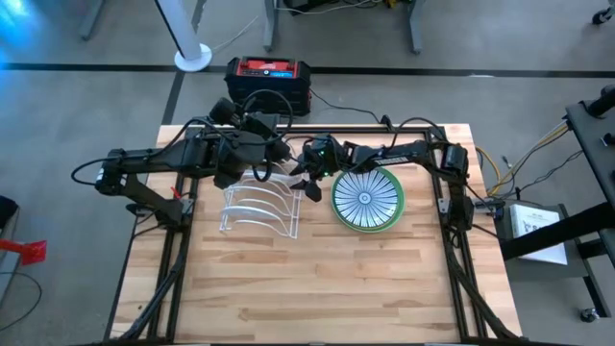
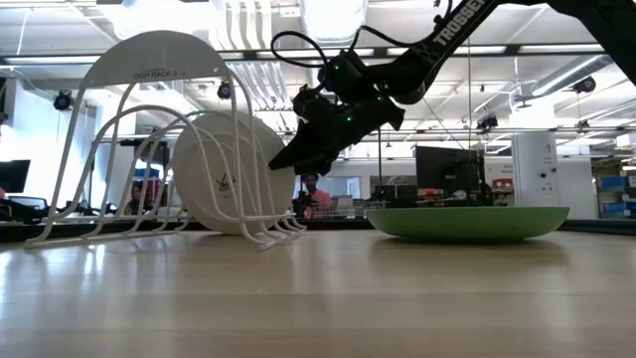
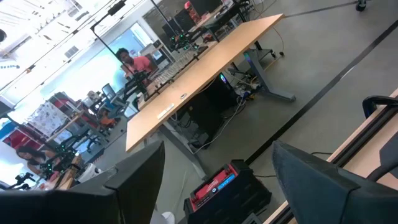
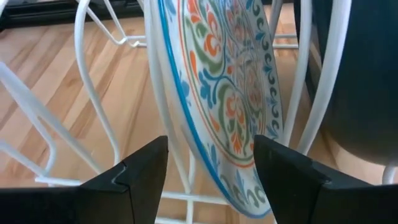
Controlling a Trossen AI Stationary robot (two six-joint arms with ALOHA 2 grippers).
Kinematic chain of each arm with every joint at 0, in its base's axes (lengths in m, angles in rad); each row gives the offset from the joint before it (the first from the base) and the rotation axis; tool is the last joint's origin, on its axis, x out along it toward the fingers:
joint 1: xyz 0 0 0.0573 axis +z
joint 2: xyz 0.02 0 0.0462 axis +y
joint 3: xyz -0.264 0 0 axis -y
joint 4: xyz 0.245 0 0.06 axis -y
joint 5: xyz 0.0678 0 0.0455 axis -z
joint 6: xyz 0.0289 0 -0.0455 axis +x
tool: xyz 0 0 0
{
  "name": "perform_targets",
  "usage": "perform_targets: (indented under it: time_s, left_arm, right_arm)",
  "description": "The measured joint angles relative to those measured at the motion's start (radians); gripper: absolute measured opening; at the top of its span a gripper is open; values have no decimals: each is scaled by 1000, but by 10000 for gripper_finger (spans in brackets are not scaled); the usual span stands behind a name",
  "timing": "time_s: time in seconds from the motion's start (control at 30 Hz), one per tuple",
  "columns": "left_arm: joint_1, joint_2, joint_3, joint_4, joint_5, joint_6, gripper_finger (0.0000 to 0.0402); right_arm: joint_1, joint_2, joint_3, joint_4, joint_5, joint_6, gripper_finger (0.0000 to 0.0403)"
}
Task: Sort dishes
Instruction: Put the white pattern plate in the dish rack
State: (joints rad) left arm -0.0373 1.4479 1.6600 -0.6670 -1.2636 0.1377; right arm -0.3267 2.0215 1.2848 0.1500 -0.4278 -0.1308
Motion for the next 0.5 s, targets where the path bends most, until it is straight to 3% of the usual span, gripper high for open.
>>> perform_targets:
  time_s: [0.5]
  left_arm:
    - [0, 0, 0, 0, 0, -2, 284]
  right_arm:
    - [-2, -50, 2, -152, 11, -18, 224]
